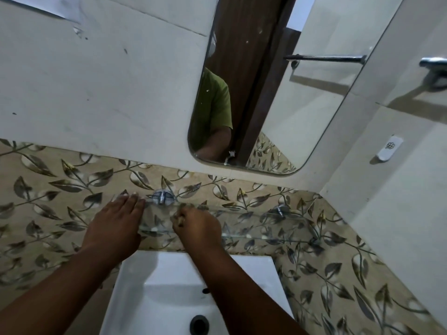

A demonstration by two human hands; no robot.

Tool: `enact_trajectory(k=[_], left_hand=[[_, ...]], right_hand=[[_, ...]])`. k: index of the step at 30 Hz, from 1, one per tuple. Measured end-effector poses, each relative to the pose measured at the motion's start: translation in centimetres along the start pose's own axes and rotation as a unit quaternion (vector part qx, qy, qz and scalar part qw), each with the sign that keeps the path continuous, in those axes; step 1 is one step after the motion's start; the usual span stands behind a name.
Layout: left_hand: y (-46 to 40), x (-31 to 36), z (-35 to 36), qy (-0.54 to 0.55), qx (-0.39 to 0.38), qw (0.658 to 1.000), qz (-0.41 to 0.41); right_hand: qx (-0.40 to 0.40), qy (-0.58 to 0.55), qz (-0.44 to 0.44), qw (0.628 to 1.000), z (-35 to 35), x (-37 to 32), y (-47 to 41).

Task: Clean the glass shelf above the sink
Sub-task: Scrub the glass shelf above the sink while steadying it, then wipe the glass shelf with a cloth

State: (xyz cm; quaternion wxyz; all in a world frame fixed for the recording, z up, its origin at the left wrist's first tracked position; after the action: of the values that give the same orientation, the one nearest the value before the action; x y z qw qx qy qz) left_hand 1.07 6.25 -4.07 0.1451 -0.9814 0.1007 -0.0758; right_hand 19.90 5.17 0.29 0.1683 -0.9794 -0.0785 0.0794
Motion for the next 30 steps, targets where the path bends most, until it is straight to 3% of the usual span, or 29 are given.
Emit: enact_trajectory(k=[6, 10, 13, 16, 19, 21, 23, 24, 25, 27, 28, 30], left_hand=[[-0.2, -0.2, 0.4, -0.004, -0.001, 1.0, 0.01], [-0.4, -0.5, 0.2, -0.01, -0.036, 0.999, 0.029], [-0.3, -0.7, 0.1, -0.013, -0.044, 0.999, 0.027], [-0.4, -0.8, 0.0, -0.006, -0.043, 0.998, 0.033], [-0.8, -1.0, 0.1, -0.009, -0.036, 0.998, 0.041], [-0.9, -1.1, 0.4, -0.019, -0.035, 0.998, 0.045], [-0.9, -1.2, 0.5, -0.025, -0.032, 0.998, 0.049], [-0.9, -1.2, 0.5, -0.025, -0.032, 0.998, 0.052], [-0.9, -1.0, 0.4, -0.023, -0.031, 0.998, 0.056], [-0.9, -0.8, 0.0, -0.015, -0.027, 0.998, 0.061], [-0.9, -0.7, -0.1, -0.013, -0.027, 0.998, 0.064], [-0.9, -0.5, -0.1, -0.016, -0.029, 0.997, 0.069]], right_hand=[[-0.035, 0.038, 0.048, 0.998, 0.2, -2.1, -2.7], [-0.059, 0.031, 0.023, 0.998, 0.1, -3.7, -2.3], [-0.031, 0.023, -0.021, 0.999, -0.6, -3.9, 0.4], [-0.018, -0.043, -0.024, 0.999, -2.1, -3.2, 4.8], [-0.116, -0.203, 0.056, 0.971, -0.4, -2.7, 9.4], [-0.156, -0.384, 0.122, 0.902, 2.9, -1.9, 11.5], [-0.179, -0.544, 0.189, 0.798, 5.7, -1.0, 12.8], [-0.165, -0.618, 0.256, 0.725, 6.6, -0.6, 12.9], [-0.17, -0.702, 0.308, 0.62, 7.0, -0.7, 12.9], [-0.138, -0.844, 0.358, 0.374, 7.5, -0.8, 12.9], [-0.108, -0.886, 0.362, 0.268, 7.5, -0.5, 12.5], [-0.058, -0.905, 0.37, 0.205, 6.6, -0.4, 11.9]])
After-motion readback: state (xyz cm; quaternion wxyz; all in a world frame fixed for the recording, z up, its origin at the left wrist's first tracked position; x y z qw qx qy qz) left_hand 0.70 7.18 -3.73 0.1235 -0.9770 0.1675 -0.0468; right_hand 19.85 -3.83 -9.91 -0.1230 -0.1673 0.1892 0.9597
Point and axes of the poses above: each hand's wrist, its own y-axis away from the middle knuckle, its own z-axis out of the palm, x = y × z, the point moved 3 cm from there along -y, towards the middle knuckle, and after that the axes turned 7 degrees about y, right-handed, at the moved point
